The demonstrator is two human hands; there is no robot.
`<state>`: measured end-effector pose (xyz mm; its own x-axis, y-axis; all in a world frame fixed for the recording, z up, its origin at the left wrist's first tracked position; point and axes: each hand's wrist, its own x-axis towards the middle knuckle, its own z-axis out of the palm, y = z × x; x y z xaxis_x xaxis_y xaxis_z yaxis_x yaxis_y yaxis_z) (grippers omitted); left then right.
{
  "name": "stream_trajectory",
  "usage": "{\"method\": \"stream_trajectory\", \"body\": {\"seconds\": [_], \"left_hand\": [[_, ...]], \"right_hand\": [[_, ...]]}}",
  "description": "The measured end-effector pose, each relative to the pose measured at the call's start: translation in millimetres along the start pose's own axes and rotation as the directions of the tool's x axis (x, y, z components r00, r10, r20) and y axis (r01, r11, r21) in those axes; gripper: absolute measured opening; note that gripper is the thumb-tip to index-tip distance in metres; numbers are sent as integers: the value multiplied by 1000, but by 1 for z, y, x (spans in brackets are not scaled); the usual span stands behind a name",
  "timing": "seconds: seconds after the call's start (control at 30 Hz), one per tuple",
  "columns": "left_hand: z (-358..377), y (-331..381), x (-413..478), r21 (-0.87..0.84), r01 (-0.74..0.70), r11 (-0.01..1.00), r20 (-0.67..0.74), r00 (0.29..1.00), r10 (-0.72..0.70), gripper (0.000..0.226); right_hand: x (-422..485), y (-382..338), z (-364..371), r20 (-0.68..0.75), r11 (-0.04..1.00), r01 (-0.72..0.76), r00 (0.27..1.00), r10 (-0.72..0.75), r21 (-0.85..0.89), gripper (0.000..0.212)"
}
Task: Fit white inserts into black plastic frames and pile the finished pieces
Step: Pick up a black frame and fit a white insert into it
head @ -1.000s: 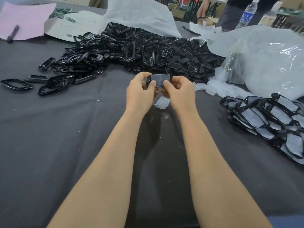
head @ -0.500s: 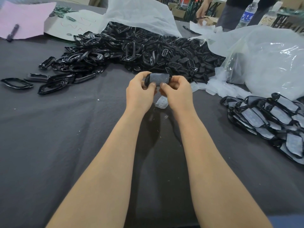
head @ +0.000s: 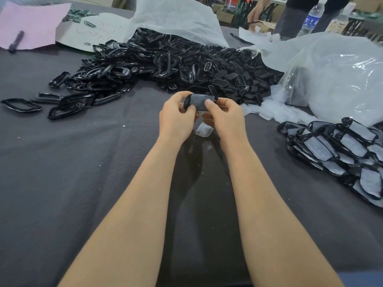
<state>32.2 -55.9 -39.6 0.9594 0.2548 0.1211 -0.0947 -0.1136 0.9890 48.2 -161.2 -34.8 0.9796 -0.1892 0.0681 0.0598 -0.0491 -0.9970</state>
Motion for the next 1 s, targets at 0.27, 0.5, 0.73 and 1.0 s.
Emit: {"method": "stream_trajectory", "body": {"seconds": [0.27,0.5,0.73,1.0], "left_hand": [[-2,3,-2,70,-17,997,-20,1000,19,21],[-3,4,-2,-82,16,997,-43,999,-20,14],[-3,3,-1,-141,44,989,-52,997,-52,22],[0,1,2,-130,51,990,-11,999,-52,30]], "right_hand": [[-1,1,-1,41,998,29,999,-32,63,16],[-5,2,5,125,996,78,989,-83,40,15],[-4,3,5,78,993,100,992,-94,-69,13],[-6,-1,6,54,992,-54,997,48,111,13]]}}
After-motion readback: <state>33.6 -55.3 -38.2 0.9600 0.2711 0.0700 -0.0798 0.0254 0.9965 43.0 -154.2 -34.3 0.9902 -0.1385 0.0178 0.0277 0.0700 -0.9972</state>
